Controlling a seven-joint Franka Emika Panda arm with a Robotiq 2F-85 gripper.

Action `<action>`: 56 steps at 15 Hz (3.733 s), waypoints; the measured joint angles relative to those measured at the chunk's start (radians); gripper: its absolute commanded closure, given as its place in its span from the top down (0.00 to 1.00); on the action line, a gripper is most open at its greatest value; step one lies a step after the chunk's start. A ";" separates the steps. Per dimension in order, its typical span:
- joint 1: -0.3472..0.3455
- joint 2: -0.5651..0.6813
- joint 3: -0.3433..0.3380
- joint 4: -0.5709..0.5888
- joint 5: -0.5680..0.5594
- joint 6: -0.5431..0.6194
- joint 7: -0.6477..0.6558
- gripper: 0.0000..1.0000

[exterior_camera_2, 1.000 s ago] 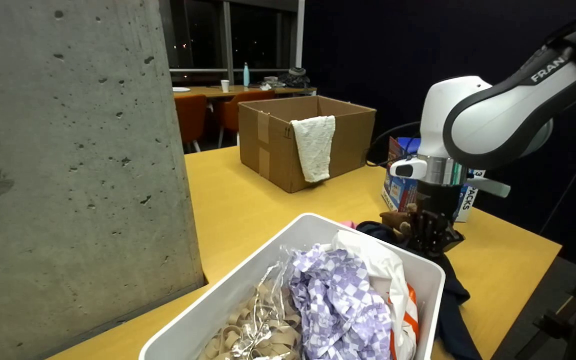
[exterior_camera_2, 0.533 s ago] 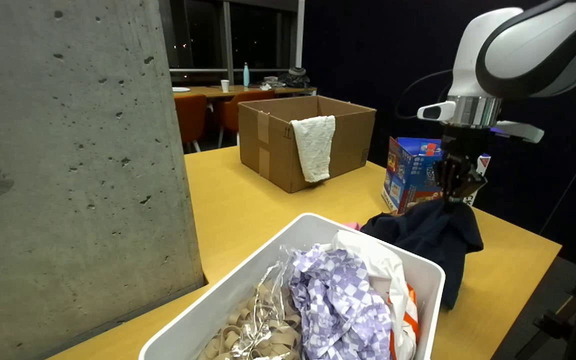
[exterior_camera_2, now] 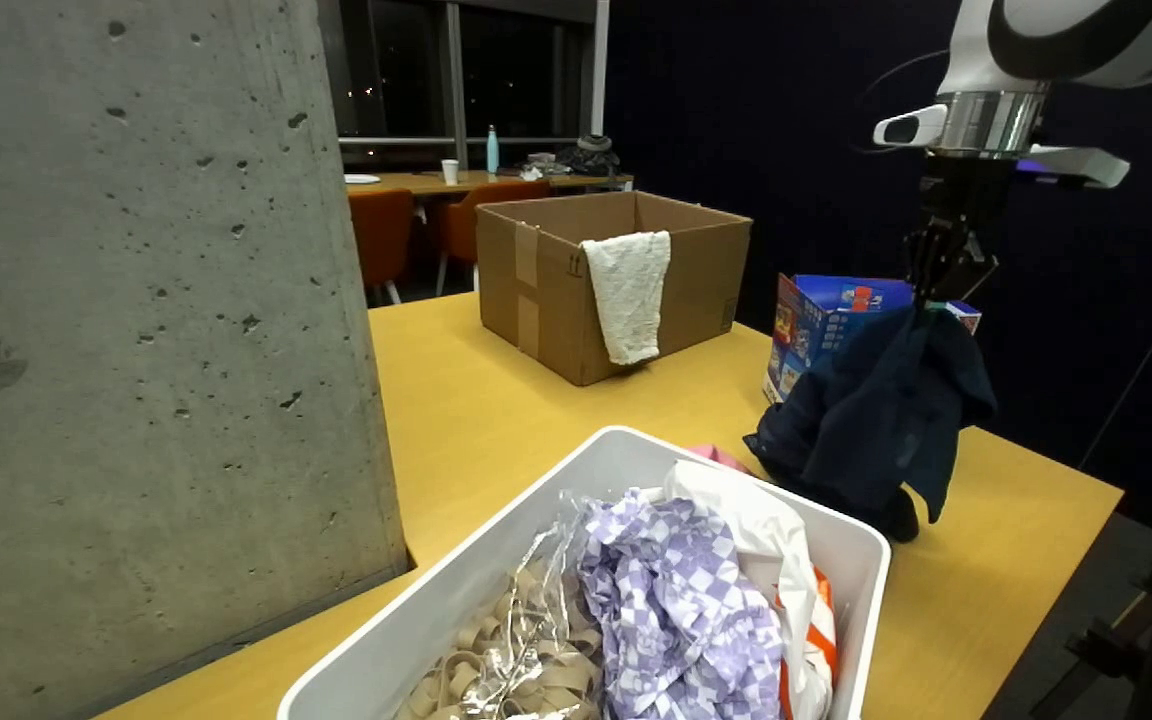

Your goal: Move the laundry and the toy from the box into the washing basket

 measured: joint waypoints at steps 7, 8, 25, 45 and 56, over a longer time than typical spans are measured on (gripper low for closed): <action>-0.017 0.115 -0.044 0.119 -0.011 -0.004 0.087 0.31; -0.026 0.139 -0.045 0.137 -0.011 -0.003 0.089 0.32; -0.044 0.255 -0.002 0.027 0.005 0.248 0.207 1.00; -0.105 0.555 0.091 0.192 0.011 0.431 0.209 0.84; -0.109 0.585 0.111 0.266 0.011 0.382 0.210 0.01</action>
